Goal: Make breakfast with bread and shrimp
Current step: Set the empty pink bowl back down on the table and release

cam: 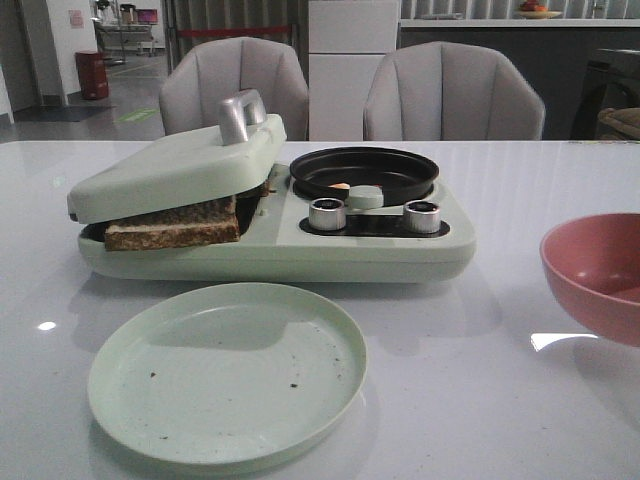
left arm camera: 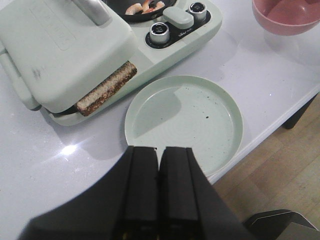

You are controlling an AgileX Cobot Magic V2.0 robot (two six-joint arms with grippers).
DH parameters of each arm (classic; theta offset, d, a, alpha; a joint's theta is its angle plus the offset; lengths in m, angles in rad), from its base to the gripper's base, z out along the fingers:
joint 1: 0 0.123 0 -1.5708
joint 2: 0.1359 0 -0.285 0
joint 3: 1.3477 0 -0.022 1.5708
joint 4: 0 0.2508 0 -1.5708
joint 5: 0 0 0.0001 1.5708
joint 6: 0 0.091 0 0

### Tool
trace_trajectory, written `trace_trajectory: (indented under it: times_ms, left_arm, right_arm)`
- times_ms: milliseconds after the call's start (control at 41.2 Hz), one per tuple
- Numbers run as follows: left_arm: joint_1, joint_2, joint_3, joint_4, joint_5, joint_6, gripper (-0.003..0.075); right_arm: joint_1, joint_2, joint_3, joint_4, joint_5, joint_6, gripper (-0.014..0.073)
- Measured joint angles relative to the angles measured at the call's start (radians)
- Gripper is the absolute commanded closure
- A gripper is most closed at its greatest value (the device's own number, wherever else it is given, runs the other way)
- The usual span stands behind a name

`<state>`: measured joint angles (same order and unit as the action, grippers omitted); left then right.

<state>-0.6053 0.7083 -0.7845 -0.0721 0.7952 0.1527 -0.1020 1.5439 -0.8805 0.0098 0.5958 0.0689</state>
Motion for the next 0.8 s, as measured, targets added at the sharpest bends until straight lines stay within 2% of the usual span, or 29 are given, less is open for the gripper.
trace_trajectory:
  times_ms: [49,218,291,534,801]
  left_arm:
    - [0.0,0.0,0.0,0.0,0.0,0.0,0.0619]
    - [0.0,0.0,0.0,0.0,0.0,0.0,0.0619]
    - [0.0,0.0,0.0,0.0,0.0,0.0,0.0619]
    - [0.0,0.0,0.0,0.0,0.0,0.0,0.0619]
    - [0.0,0.0,0.0,0.0,0.0,0.0,0.0619]
  right_arm:
    - [0.0,0.017,0.001,0.002,-0.005,0.0,0.0477]
    - [0.0,0.065,0.001,0.003,-0.019,0.0,0.0242]
    - [0.0,0.073,0.001,0.003,-0.02,0.0,0.0177]
    - [0.0,0.053,0.001,0.003,-0.021,0.0,0.016]
    - [0.028,-0.14,0.001,0.003,0.043,-0.003,0.016]
